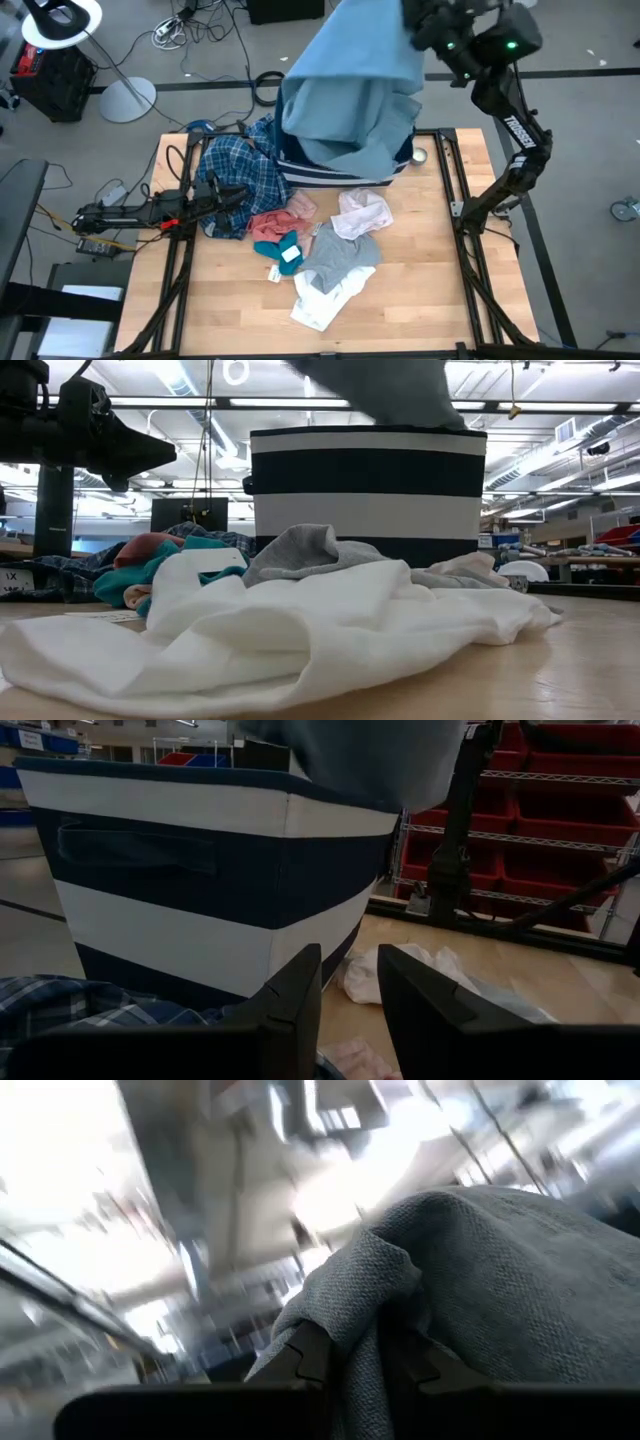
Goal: Sort clothes
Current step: Put the blue pants into the blue bin
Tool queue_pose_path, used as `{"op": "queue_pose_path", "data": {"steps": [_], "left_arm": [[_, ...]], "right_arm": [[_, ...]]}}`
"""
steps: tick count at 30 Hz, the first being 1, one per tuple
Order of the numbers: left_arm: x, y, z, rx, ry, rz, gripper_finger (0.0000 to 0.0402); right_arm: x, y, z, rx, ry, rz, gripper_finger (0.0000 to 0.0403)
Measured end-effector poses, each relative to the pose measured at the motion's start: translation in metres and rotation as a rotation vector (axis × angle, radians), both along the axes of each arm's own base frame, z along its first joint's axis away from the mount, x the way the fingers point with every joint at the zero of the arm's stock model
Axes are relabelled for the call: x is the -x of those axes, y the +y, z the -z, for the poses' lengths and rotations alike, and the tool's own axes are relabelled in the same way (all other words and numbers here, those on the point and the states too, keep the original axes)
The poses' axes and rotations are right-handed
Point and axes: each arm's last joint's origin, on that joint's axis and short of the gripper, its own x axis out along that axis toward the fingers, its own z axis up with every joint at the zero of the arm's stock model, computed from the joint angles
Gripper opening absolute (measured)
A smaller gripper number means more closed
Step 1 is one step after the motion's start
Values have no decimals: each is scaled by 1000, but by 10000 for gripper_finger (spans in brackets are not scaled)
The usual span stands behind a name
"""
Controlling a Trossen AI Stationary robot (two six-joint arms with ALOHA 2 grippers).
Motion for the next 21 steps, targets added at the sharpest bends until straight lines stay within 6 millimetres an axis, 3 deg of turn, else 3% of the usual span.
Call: {"op": "queue_pose_path", "data": {"steps": [13, 17, 21], "left_arm": [[0, 0, 0, 0, 0, 0, 108], [0, 0, 0, 0, 0, 0, 108], [0, 0, 0, 0, 0, 0, 108]], "right_arm": [[12, 13, 82, -532, 763, 175, 36], [-1, 11, 105, -634, 930, 196, 36], [-27, 5, 128, -685, 1054, 199, 36]]}}
